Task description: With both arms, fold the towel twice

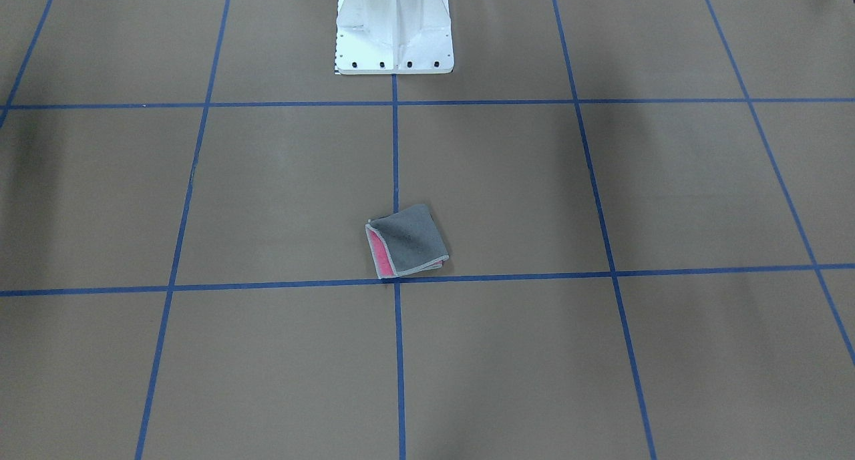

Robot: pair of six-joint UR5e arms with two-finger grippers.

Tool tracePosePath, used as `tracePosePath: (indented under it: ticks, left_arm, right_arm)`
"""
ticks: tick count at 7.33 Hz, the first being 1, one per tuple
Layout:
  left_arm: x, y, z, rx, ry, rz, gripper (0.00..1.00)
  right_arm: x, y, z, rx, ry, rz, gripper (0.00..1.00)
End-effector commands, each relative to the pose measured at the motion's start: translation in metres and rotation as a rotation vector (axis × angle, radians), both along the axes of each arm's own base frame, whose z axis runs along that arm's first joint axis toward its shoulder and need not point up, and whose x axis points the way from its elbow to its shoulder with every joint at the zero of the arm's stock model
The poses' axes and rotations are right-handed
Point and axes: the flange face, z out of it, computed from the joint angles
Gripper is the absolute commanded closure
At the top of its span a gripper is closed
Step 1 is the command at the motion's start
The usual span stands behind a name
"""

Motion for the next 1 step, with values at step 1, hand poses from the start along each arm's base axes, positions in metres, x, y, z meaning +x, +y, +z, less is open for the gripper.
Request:
tracePosePath:
  ticks: [1]
  left_arm:
    - [0.0001, 0.0006, 0.0002, -0.001, 0.0, 0.0, 0.0]
  right_arm:
    - [0.0, 0.0006, 0.0014, -0.003, 0.0, 0.0, 0.0]
